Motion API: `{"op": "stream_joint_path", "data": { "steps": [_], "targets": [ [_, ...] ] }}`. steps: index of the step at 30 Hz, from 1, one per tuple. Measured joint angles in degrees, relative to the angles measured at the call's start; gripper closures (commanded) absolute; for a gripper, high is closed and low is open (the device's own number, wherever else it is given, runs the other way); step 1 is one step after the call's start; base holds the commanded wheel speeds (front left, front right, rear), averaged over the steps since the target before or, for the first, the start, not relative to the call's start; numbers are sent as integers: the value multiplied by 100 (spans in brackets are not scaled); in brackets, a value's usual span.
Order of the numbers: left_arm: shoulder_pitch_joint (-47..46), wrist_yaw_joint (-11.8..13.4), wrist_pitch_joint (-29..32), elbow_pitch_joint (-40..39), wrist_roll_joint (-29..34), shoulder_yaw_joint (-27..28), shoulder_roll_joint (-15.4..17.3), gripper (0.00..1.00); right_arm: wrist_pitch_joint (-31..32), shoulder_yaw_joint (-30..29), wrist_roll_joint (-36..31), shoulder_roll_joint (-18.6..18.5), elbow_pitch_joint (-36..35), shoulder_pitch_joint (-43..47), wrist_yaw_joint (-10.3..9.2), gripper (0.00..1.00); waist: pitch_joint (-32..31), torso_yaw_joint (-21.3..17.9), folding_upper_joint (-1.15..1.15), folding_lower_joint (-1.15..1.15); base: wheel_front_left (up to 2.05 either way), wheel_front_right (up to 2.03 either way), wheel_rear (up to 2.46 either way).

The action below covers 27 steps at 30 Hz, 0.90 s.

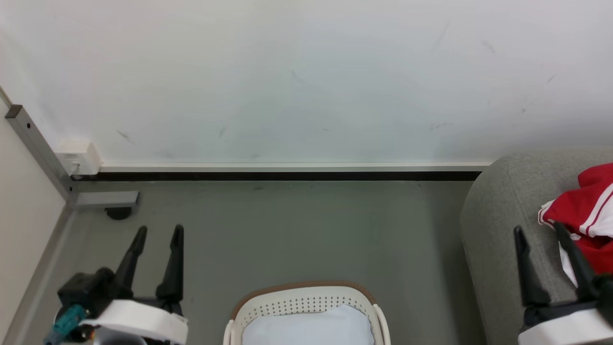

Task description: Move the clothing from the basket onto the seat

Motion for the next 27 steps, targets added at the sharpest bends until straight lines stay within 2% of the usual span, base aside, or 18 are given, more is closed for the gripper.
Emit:
{"op": "stream_joint_path", "data": {
  "steps": [4,13,27],
  "targets": [
    [283,-167,1,92,333,320,-286,0,-408,135,-127,248,399,166,0,0,-37,-32,0,0,0,0,0],
    [592,-448,1,337,868,824,-754,0,-721,312,-438,417,1173,249,0,0,-68,-142,0,0,0,0,0],
    [609,-552,1,505,1184,1033,-958,0,-750,413,-146,560,1059,205,0,0,-149,-227,0,0,0,0,0]
  ]
}}
